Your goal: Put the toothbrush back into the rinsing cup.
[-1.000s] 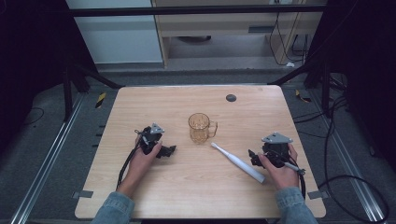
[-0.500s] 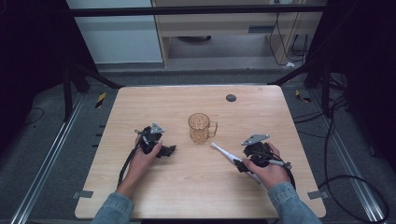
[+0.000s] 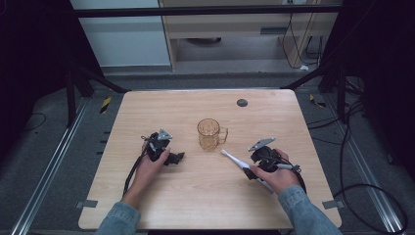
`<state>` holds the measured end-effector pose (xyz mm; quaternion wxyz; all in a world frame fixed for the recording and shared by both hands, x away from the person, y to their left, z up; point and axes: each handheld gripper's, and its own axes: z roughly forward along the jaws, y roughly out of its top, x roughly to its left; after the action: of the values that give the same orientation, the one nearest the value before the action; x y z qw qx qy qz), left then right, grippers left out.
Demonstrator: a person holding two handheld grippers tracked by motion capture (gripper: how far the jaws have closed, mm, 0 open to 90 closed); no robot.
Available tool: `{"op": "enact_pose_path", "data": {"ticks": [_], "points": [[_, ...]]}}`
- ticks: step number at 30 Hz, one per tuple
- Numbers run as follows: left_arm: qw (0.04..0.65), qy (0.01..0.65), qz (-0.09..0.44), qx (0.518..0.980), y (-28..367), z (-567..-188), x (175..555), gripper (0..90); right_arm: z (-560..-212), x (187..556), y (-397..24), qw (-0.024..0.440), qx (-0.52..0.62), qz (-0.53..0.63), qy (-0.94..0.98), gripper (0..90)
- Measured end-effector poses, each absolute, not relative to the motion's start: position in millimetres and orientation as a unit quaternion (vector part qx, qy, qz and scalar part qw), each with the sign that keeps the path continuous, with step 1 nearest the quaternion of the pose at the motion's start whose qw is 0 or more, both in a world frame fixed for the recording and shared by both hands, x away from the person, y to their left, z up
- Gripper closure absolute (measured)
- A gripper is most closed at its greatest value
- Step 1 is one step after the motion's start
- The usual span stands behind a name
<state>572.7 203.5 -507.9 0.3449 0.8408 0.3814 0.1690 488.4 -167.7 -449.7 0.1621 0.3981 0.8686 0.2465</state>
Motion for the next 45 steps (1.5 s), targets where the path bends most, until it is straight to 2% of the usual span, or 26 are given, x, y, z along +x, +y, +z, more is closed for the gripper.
{"op": "enact_pose_path", "data": {"ticks": [14,24,35,41,45], "points": [[0.345,0.381,0.169,0.841,204,-508,573,0.0,-446,497,-149,0.142,0.368,0.226,0.891,32.3],[0.345,0.380,0.169,0.841,204,-508,573,0.0,-445,501,-141,0.133,0.376,0.217,0.891,31.8],[0.345,0.379,0.168,0.842,204,-508,573,0.0,-441,506,-141,0.122,0.374,0.209,0.895,43.8],[0.346,0.378,0.168,0.842,204,-508,574,0.0,-442,508,-140,0.109,0.372,0.209,0.898,44.4],[0.346,0.378,0.167,0.842,204,-508,574,0.0,-446,509,-141,0.101,0.379,0.206,0.896,41.4]]}}
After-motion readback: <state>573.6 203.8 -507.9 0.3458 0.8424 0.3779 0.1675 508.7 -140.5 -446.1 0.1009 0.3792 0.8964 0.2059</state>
